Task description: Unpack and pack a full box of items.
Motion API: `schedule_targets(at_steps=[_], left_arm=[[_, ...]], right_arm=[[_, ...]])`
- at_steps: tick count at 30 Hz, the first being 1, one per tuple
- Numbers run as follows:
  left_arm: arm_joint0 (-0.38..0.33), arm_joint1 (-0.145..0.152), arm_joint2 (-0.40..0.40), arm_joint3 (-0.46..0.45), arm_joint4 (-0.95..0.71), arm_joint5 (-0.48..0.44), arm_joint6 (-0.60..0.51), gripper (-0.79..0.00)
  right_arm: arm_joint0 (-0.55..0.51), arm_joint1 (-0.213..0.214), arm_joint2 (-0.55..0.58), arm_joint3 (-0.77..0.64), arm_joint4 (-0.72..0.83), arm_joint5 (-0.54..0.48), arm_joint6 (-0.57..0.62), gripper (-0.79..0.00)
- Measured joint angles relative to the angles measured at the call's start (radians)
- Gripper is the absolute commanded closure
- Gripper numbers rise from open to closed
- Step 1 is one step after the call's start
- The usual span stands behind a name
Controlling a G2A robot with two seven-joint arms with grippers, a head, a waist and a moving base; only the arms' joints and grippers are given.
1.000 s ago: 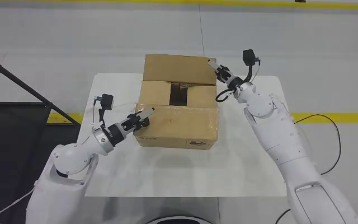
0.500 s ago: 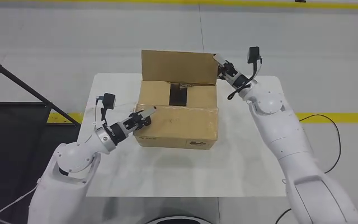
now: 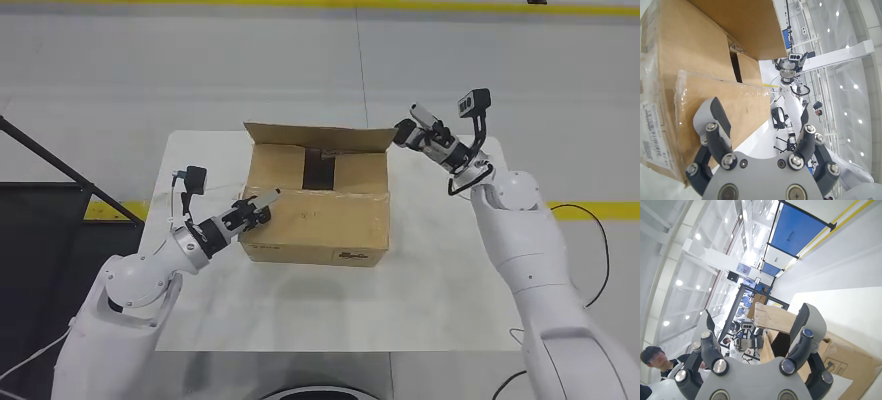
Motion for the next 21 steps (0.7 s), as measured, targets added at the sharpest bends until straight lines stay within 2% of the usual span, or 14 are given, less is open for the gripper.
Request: schedule_targets(at_steps=[6, 10, 17, 21], left_arm=[[-0.003, -0.002, 0.012, 0.004, 0.008, 0.008, 0.03, -0.785], [-0.01, -0.003, 0.025, 0.008, 0.016, 0.017, 0.049, -0.785], [-0.018, -0.005, 0.044, 0.011, 0.026, 0.024, 0.058, -0.785], [-0.019, -0.006, 0.05, 0.012, 0.029, 0.024, 0.063, -0.785]], right_arm=[[-0.066, 0.035, 0.052, -0.11, -0.035, 0.044, 0.134, -0.785], [-0.116, 0.051, 0.073, -0.203, -0.073, 0.076, 0.145, -0.785], [-0.205, 0.062, 0.119, -0.352, -0.2, 0.098, -0.129, -0.785], [-0.214, 0.05, 0.091, -0.401, -0.228, 0.134, -0.292, -0.785]])
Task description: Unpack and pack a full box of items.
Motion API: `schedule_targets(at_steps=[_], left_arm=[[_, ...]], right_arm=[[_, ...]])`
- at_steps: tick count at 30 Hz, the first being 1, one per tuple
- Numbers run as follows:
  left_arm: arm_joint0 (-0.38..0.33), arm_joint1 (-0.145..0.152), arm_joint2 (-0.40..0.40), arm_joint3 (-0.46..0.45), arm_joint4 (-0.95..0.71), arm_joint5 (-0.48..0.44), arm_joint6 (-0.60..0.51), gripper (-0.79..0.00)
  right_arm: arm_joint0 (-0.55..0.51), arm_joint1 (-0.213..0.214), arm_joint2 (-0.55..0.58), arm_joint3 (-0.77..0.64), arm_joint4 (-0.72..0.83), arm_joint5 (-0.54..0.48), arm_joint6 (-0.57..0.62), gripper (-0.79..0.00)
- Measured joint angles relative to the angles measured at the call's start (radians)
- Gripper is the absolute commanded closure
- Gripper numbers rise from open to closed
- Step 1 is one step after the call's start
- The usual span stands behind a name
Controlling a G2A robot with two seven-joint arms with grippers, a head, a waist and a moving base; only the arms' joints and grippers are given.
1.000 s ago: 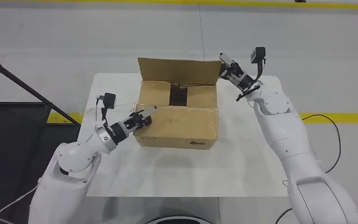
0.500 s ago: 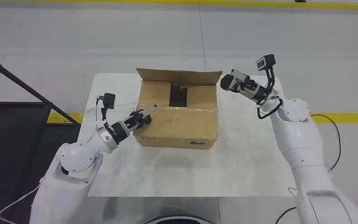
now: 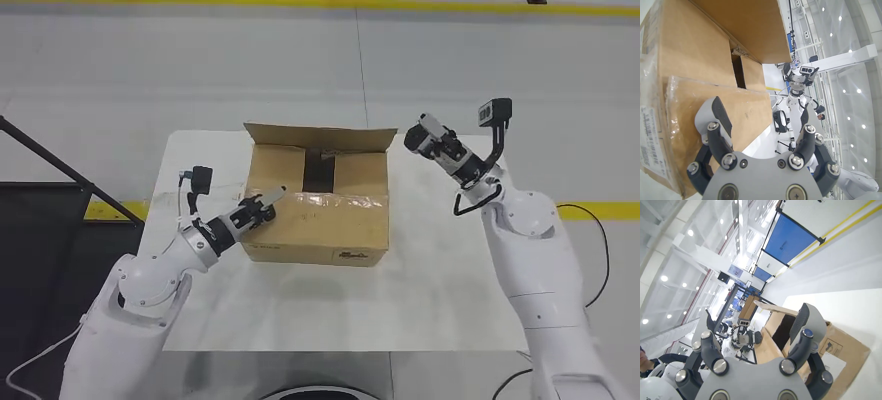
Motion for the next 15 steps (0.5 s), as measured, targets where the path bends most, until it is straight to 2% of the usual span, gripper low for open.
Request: schedule_targets(at_steps=[4, 7, 10, 15], left_arm=[[0.0, 0.0, 0.004, 0.001, 0.0, -0.001, 0.002, -0.785], [0.002, -0.001, 0.004, 0.001, -0.003, -0.003, 0.007, -0.785], [0.006, -0.001, 0.001, -0.001, -0.008, -0.007, 0.015, -0.785], [0.012, -0.001, -0.004, -0.001, -0.017, -0.011, 0.023, -0.785]], right_arm=[[0.034, -0.018, -0.054, -0.008, -0.038, 0.041, -0.118, -0.785], [0.072, -0.03, -0.096, 0.003, -0.059, 0.057, -0.143, -0.785], [0.106, -0.036, -0.121, 0.024, -0.056, 0.042, -0.094, -0.785], [0.131, -0.032, -0.124, 0.053, 0.004, 0.01, 0.089, -0.785]])
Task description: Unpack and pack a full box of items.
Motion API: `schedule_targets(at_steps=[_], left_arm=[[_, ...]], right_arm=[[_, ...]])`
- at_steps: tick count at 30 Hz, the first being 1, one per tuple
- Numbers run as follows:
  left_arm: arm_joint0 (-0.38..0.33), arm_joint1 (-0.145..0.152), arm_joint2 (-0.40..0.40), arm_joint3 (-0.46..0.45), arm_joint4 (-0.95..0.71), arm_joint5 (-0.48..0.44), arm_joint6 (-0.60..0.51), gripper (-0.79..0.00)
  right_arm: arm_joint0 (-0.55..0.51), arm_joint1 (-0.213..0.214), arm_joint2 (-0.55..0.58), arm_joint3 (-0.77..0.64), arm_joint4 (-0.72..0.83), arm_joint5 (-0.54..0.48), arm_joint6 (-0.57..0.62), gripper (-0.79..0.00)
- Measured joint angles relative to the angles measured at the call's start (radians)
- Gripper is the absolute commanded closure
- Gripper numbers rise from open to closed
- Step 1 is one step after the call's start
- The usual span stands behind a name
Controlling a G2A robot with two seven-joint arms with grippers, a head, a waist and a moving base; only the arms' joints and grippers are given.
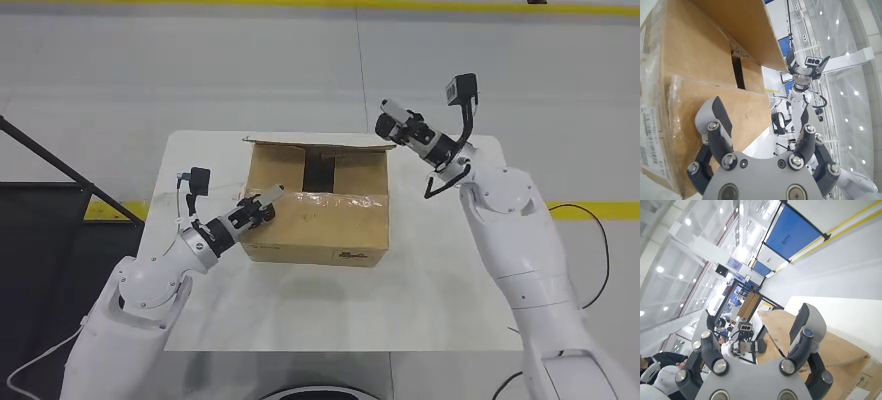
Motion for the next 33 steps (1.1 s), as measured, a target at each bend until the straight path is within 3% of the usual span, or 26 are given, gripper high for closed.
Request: schedule_targets(at_steps=[5, 10, 18, 33], left_arm=[[-0.006, -0.001, 0.008, 0.006, 0.001, -0.002, 0.003, -0.785], [-0.022, -0.002, 0.022, 0.018, 0.01, 0.001, -0.002, -0.785], [-0.041, -0.004, 0.037, 0.036, 0.029, 0.013, 0.005, -0.785], [-0.02, -0.005, 0.02, 0.033, 0.038, -0.002, 0.055, -0.785]], right_arm=[[-0.013, 0.012, 0.018, -0.003, 0.008, -0.004, 0.119, -0.785], [-0.029, 0.023, 0.005, -0.016, -0.062, 0.075, 0.193, -0.785], [-0.041, 0.03, -0.014, -0.026, -0.021, 0.105, 0.348, -0.785], [-0.026, 0.027, -0.063, 0.059, -0.018, 0.129, 0.39, -0.785]])
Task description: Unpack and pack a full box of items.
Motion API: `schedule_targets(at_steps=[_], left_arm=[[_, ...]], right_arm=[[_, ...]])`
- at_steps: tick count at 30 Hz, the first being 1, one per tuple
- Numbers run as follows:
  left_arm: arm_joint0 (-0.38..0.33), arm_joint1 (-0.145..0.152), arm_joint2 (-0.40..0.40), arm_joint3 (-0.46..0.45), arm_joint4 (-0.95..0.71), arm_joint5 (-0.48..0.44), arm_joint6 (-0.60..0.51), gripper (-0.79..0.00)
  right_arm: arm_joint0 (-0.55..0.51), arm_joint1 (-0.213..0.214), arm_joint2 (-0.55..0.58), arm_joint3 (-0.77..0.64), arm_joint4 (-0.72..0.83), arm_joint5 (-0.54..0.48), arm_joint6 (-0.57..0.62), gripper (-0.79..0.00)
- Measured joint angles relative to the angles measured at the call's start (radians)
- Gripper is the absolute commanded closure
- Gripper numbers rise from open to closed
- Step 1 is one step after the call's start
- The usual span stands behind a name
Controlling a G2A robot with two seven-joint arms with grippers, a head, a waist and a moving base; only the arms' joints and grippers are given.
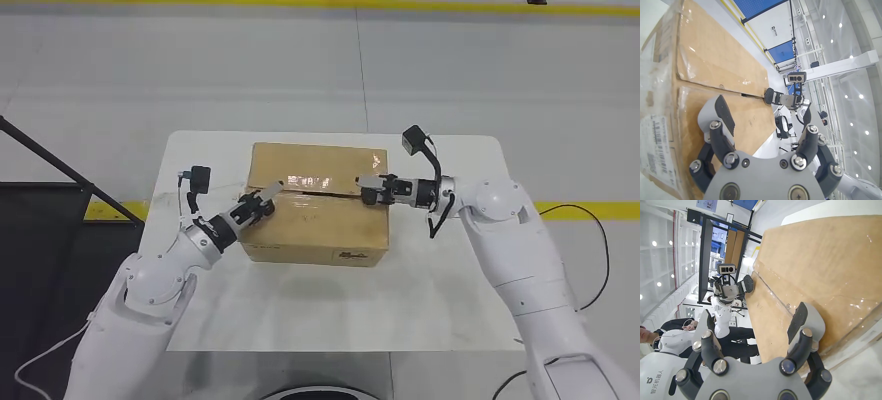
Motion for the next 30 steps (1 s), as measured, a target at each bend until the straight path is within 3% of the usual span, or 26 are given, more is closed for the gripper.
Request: schedule_targets(at_steps=[8, 16, 26, 30], left_arm=[[0.038, 0.002, -0.058, -0.045, -0.004, -0.024, 0.064, -0.785], [0.113, 0.008, -0.181, -0.099, -0.022, -0.042, 0.113, -0.785], [0.21, 0.007, -0.286, -0.086, -0.058, -0.06, 0.172, -0.785], [0.24, 0.003, -0.306, -0.079, -0.064, -0.015, 0.24, -0.785]], right_arm=[[0.004, -0.002, -0.011, 0.018, 0.004, 0.005, -0.029, -0.785], [-0.005, 0.001, 0.012, 0.001, 0.092, -0.048, 0.009, -0.785], [-0.012, 0.006, 0.005, 0.003, 0.073, -0.025, 0.006, -0.785], [-0.007, 0.005, 0.001, 0.005, 0.069, -0.019, -0.007, -0.785]])
